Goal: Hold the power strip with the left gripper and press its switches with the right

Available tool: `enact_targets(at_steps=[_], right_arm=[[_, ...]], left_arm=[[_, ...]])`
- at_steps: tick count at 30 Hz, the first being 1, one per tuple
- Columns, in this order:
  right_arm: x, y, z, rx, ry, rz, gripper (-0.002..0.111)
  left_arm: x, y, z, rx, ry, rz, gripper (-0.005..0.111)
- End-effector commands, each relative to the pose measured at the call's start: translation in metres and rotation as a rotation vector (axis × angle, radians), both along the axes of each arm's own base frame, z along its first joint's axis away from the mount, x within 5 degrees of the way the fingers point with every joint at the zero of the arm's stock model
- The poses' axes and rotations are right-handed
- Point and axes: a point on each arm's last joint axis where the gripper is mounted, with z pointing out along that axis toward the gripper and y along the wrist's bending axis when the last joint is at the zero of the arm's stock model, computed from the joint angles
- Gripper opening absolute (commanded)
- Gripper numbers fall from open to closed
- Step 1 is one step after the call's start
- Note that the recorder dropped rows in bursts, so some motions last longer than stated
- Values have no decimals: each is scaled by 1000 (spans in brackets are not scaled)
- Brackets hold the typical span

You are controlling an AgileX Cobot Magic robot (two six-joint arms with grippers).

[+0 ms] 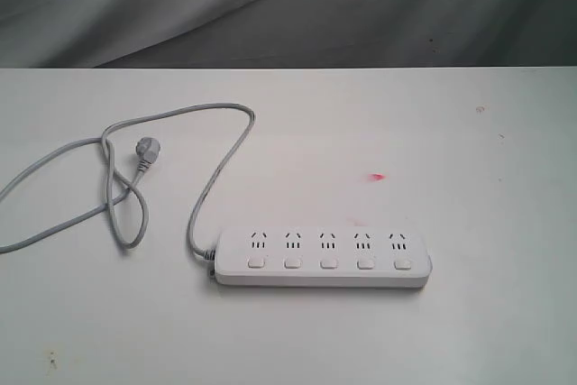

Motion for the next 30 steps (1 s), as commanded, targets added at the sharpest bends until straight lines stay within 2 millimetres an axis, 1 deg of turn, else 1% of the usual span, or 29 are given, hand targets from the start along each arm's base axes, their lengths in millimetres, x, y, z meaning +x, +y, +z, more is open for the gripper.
enact_targets(at_steps=[1,20,22,23,27,30], right_arm=[[0,-1,-1,-10,-3,-10,0],[0,-1,-1,-10,-3,-10,0],[0,-1,-1,-10,-3,-10,0],[0,-1,-1,-10,-3,-10,0],[0,-1,-1,-10,-3,-10,0],[0,-1,-1,-10,-3,-10,0]], left_arm=[[-1,0,-1,1,-2,4,0],[-1,0,-1,-14,-3,6,0],[0,1,1,-28,-29,13,0],[0,1,2,-47,-38,17,0],[0,3,5,-334,-47,56,0],[0,3,6,-421,-48,63,0]])
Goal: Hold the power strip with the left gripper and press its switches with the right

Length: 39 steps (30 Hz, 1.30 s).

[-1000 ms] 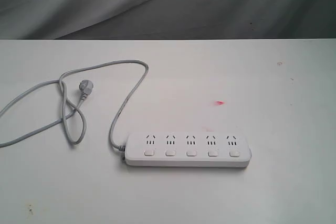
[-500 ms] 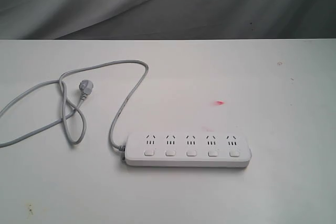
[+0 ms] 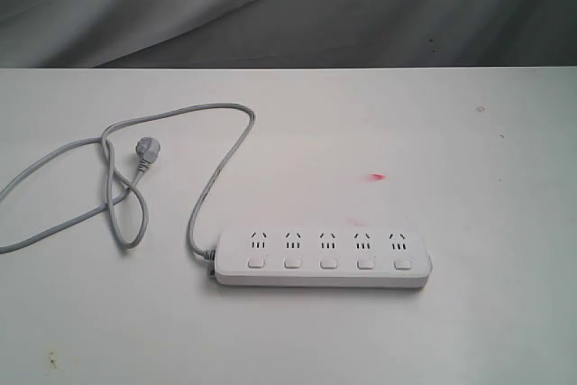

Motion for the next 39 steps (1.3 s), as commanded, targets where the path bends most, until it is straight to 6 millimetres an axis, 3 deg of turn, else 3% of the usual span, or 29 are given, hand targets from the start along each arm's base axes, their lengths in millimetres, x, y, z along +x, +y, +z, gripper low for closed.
enact_targets(at_steps=[1,4,9,14,19,23,28,34,39], right_arm=[[0,-1,-1,-10,-3,-10,0],[0,-1,-1,-10,-3,-10,0],[0,-1,-1,-10,-3,-10,0],[0,-1,-1,-10,-3,-10,0],[0,-1,-1,-10,-3,-10,0],[0,-1,-1,-10,-3,-10,0],[0,-1,-1,-10,-3,-10,0],[0,-1,-1,-10,-3,-10,0],[0,-1,-1,-10,-3,-10,0]], left_arm=[[0,2,2,-194,-26,27,0],[-1,0,0,-260,24,21,0],[3,-8,36,-191,171,-56,0],[26,-17,88,170,320,-205,0],[68,-30,111,531,454,-462,0],[107,-42,112,641,464,-630,0],[152,-60,90,631,415,-822,0],[181,-68,47,741,409,-1006,0],[192,-78,20,756,454,-1089,0]])
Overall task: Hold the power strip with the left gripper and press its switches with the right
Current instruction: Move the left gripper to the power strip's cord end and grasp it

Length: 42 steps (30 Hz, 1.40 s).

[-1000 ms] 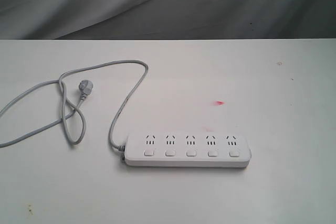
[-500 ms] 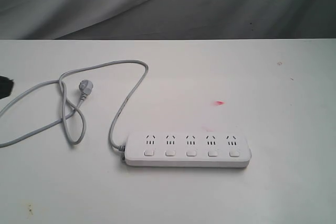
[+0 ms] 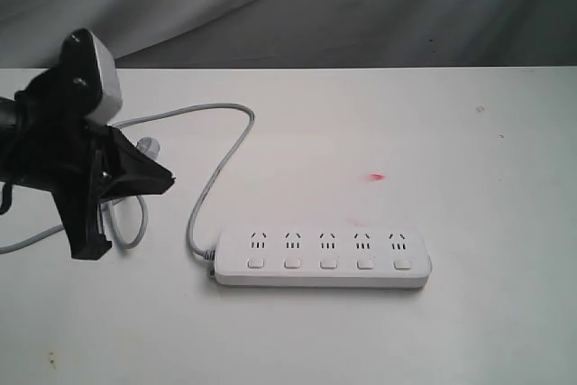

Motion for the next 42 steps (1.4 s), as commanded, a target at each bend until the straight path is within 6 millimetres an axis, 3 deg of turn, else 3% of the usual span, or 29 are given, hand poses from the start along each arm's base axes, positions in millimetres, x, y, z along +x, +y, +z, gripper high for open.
enact_targets(at_steps=[1,5,13,18,22,25,32,35,42], right_arm=[[0,-1,-1,-10,-3,-10,0],[0,-1,-1,-10,-3,-10,0],[0,-1,-1,-10,-3,-10,0],[0,-1,-1,-10,-3,-10,0],[0,-1,-1,-10,-3,-10,0],[0,-1,-1,-10,-3,-10,0],[0,-1,-1,-10,-3,-10,0],[0,-1,-1,-10,-3,-10,0],[0,-1,-1,-10,-3,-10,0]], left_arm=[[7,-13,-19,20,21,-90,0],[9,-24,-33,60,14,-185,3],[16,-23,-40,90,0,-145,18],[16,-23,-40,92,-4,-142,39],[15,-24,-43,89,8,-175,65],[14,-26,-50,69,47,-201,78],[22,-30,-72,70,36,-271,79],[29,-31,-79,46,32,-220,94],[44,-34,-95,59,45,-240,95]])
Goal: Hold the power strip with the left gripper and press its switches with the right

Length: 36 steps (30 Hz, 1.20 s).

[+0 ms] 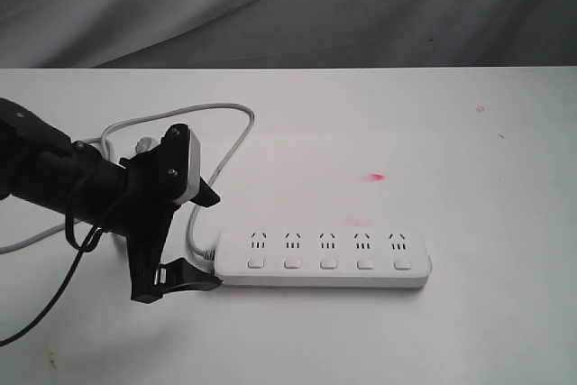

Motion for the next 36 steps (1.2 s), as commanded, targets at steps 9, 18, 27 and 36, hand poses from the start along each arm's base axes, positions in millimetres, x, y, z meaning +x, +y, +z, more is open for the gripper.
enact_targets(at_steps=[9,18,27,36], right_arm=[[0,-1,-1,-10,-3,-10,0],[0,-1,-1,-10,-3,-10,0],[0,-1,-1,-10,-3,-10,0],[0,-1,-1,-10,-3,-10,0]], left_arm=[[22,-8,-18,-20,74,-3,95],[22,-8,-35,-3,115,-2,95],[22,-8,-46,4,139,-12,95],[23,-9,-49,-11,130,-7,95]])
